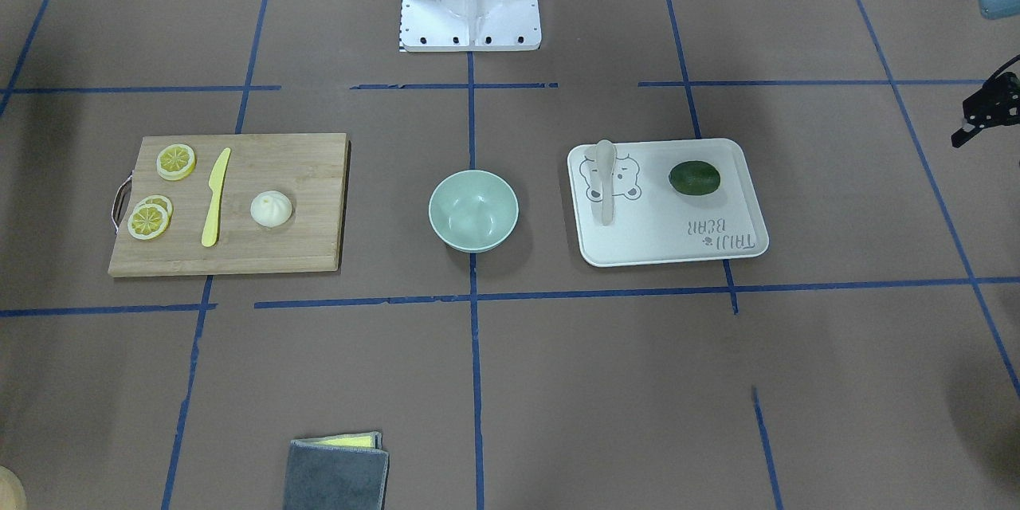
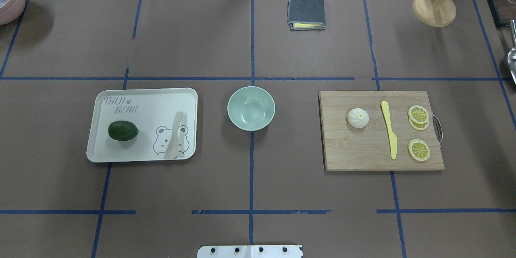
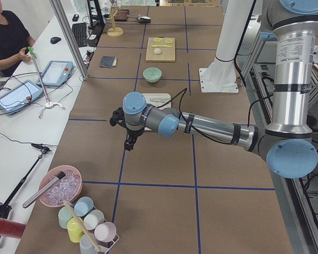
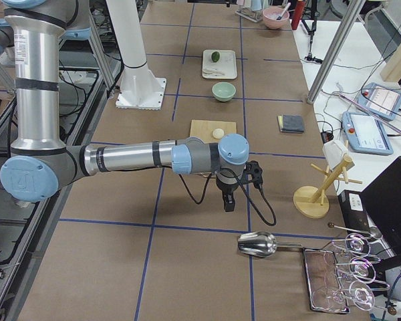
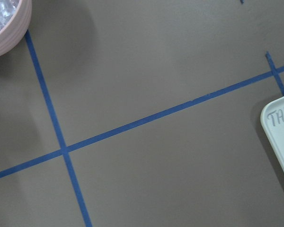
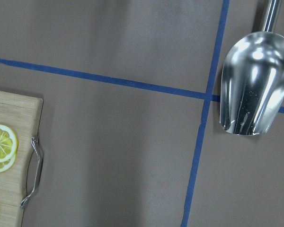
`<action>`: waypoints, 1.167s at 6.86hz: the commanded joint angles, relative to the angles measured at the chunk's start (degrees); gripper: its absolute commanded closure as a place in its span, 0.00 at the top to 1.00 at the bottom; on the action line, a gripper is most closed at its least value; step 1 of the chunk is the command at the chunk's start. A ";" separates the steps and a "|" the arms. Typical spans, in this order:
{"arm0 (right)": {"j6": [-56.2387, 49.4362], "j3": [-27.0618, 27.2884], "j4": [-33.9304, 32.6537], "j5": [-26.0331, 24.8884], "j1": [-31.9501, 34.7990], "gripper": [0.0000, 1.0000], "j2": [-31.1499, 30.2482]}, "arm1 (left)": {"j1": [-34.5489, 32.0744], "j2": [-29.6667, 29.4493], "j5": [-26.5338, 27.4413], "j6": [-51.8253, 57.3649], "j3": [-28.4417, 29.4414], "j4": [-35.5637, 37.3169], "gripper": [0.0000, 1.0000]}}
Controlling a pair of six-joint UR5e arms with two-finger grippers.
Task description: Put spoon and bun in bowl
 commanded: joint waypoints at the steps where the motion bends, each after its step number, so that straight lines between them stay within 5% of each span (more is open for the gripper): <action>1: -0.12 -0.66 0.02 0.27 -0.10 1.00 -0.07 | 2.88 0.00 -4.71 0.28 1.95 -7.08 1.00; 2: -0.04 -0.66 0.02 0.27 -0.10 1.00 0.01 | 8.56 -0.08 -3.70 -2.41 0.58 -13.90 1.00; 4: -0.30 -0.57 0.20 2.11 -0.45 1.00 0.36 | 17.34 -6.11 -3.25 -28.42 0.13 -18.96 1.00; 6: 0.23 -3.27 4.23 1.94 -1.15 1.00 0.63 | 31.30 -15.78 9.59 -45.78 0.30 -18.36 0.99; 8: 0.32 -3.82 6.08 2.03 -1.33 1.00 0.72 | 38.29 -20.36 20.96 -47.70 2.58 -14.53 0.99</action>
